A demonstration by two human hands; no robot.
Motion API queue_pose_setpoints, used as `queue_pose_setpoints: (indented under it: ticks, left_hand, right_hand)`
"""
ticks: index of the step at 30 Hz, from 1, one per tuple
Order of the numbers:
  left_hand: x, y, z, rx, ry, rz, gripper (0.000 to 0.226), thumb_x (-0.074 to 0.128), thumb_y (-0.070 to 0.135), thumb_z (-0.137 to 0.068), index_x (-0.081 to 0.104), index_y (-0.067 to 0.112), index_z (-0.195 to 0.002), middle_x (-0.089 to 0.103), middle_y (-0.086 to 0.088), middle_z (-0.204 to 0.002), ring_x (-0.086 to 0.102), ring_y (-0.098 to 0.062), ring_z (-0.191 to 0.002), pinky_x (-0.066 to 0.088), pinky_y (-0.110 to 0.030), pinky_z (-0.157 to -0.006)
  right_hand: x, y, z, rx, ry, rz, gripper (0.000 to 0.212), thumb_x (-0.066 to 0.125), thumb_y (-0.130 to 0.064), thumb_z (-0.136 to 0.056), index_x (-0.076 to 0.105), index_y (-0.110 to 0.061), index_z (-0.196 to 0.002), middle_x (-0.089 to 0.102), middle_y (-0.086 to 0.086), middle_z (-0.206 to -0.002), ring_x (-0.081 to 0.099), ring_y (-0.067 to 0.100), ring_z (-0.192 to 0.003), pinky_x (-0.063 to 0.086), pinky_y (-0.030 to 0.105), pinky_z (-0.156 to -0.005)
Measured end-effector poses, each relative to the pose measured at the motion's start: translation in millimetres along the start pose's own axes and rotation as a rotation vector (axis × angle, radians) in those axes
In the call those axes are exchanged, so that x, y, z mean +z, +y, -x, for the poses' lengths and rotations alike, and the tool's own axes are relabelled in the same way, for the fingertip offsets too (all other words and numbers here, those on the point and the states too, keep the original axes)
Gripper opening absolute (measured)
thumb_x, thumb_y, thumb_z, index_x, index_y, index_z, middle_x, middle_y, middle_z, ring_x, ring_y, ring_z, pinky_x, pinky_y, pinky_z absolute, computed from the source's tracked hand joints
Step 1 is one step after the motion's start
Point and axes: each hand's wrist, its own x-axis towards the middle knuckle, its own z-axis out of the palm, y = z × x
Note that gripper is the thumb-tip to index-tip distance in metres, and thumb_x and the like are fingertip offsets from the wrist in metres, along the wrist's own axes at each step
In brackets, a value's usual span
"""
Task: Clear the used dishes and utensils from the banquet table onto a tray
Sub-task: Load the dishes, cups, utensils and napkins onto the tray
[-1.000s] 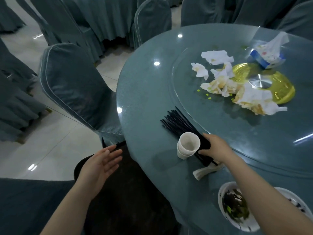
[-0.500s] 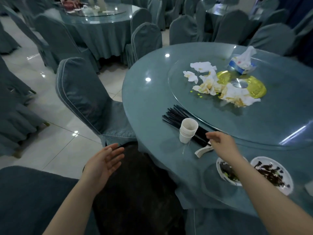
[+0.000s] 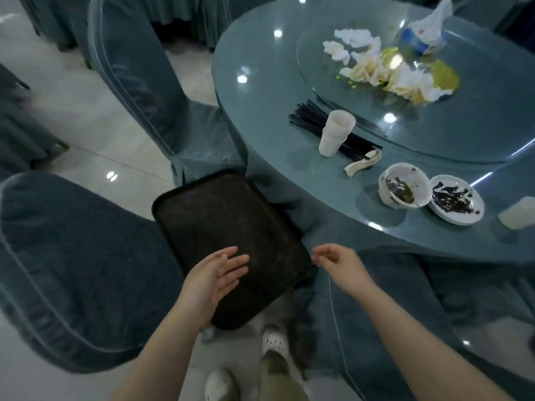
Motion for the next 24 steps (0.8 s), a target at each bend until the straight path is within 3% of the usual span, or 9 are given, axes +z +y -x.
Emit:
queue_pose_setpoints:
  ticks: [6, 8, 14, 20, 24]
  left_hand:
    - [-21, -81, -13, -0.158, 0.107, 0.025, 0.025, 0.039, 0.022, -0.101, 0.060, 0.021, -0.114, 0.074, -0.001, -0.102, 0.071, -0.015, -0.093, 0.048, -0.029, -0.075]
    - [-26, -111, -25, -0.214, 0.133, 0.027, 0.024, 0.040, 0.022, -0.101, 0.059, 0.020, -0.116, 0.075, -0.002, -0.100, 0.071, -0.015, -0.091, 0.049, -0.028, -0.074]
    - [-34, -200, -57, -0.362, 0.236, 0.126, 0.033, 0.038, 0.019, -0.101, 0.052, 0.008, -0.129, 0.070, -0.012, -0.110, 0.065, -0.024, -0.101, 0.043, -0.033, -0.090]
    - [-45, -261, -102, -0.419, 0.435, 0.223, 0.037, 0.041, 0.010, -0.100, 0.041, -0.006, -0.133, 0.052, -0.026, -0.133, 0.058, -0.033, -0.113, 0.038, -0.039, -0.102]
    - [-47, -272, -131, -0.386, 0.514, 0.343, 0.039, 0.043, 0.014, -0.101, 0.040, 0.001, -0.138, 0.051, -0.021, -0.136, 0.051, -0.034, -0.124, 0.038, -0.034, -0.094]
  right_hand:
    - [50, 54, -3, 0.206, -0.153, -0.051, 0.017, 0.058, -0.003, -0.091, 0.065, -0.014, -0.101, 0.072, 0.009, -0.099, 0.067, 0.019, -0.085, 0.052, 0.023, -0.077]
    - [61, 74, -8, 0.260, -0.175, -0.054, 0.017, 0.056, -0.005, -0.092, 0.064, -0.015, -0.104, 0.072, 0.005, -0.098, 0.067, 0.021, -0.088, 0.052, 0.028, -0.078]
    - [70, 127, -17, 0.415, -0.210, -0.014, 0.018, 0.051, -0.004, -0.095, 0.062, -0.015, -0.103, 0.070, 0.002, -0.095, 0.065, 0.014, -0.080, 0.048, 0.014, -0.057]
    - [64, 155, -43, 0.450, -0.216, 0.014, 0.021, 0.050, -0.003, -0.093, 0.063, -0.020, -0.095, 0.073, -0.001, -0.092, 0.066, 0.014, -0.080, 0.045, 0.021, -0.064]
    - [54, 165, -56, 0.443, -0.208, 0.014, 0.022, 0.051, -0.005, -0.092, 0.064, -0.021, -0.098, 0.074, -0.006, -0.091, 0.069, 0.012, -0.082, 0.045, 0.023, -0.067]
